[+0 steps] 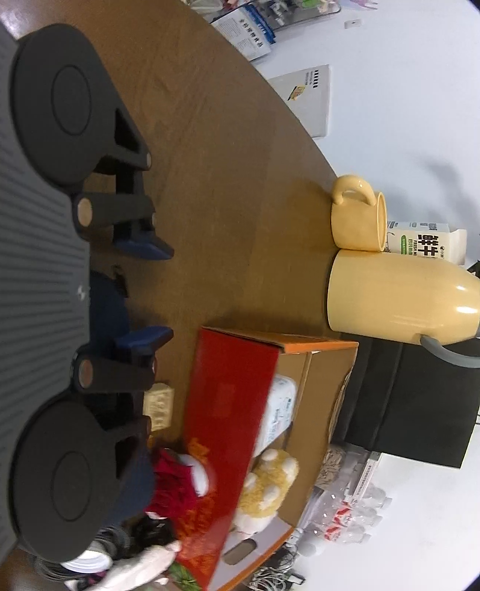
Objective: Organize objects
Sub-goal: 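Grasp the navy zippered case with the left tool while the right tool holds the bag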
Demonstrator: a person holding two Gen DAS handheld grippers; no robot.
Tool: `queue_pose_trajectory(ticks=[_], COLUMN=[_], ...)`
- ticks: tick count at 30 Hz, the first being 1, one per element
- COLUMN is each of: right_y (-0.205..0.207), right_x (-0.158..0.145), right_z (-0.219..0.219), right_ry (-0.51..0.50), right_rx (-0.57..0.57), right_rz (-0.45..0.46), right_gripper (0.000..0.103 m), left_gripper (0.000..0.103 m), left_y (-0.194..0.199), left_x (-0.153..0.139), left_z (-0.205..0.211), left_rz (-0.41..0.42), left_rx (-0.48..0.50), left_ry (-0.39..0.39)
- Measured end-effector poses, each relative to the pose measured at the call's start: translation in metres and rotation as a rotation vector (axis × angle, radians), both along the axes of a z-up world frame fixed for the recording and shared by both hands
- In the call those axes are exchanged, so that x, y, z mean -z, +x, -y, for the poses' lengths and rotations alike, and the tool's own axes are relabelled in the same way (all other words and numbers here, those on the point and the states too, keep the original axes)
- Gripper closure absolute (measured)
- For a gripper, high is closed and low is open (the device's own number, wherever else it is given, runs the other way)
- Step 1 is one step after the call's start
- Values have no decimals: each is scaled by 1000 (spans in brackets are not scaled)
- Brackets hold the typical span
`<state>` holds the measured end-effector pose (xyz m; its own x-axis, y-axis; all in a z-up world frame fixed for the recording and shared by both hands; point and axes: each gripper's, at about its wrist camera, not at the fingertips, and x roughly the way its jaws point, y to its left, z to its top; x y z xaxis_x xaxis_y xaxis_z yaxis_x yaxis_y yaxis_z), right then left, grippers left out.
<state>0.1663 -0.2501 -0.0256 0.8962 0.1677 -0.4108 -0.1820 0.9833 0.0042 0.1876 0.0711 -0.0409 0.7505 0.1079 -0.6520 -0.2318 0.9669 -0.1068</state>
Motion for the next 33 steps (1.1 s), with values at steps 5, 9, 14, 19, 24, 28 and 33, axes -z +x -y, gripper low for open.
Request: queue_pose_trajectory(ticks=[5, 9, 14, 19, 24, 28, 33], right_y=[0, -1, -5, -18, -26, -30, -31], right_x=[0, 0, -2, -13, -23, -30, -35], right_z=[0, 0, -2, -4, -13, -21, -29], right_ry=[0, 2, 1, 2, -7, -18, -28], right_rx=[0, 2, -2, -20, -46, -64, -85], right_rz=[0, 4, 21, 53, 61, 71, 73], right_gripper=[71, 71, 71, 71, 71, 71, 71], left_gripper=[61, 19, 0, 0, 0, 0, 0], left_y=[-24, -34, -39, -43, -41, -42, -41], left_x=[-1, -7, -25, -32, -29, -24, -16], left_z=[3, 2, 11, 27, 36, 38, 42], left_rz=[-6, 25, 95, 101, 69, 44, 23], left_rx=[16, 29, 171, 366, 442, 488, 540], left_ry=[5, 7, 34, 69, 84, 73, 55])
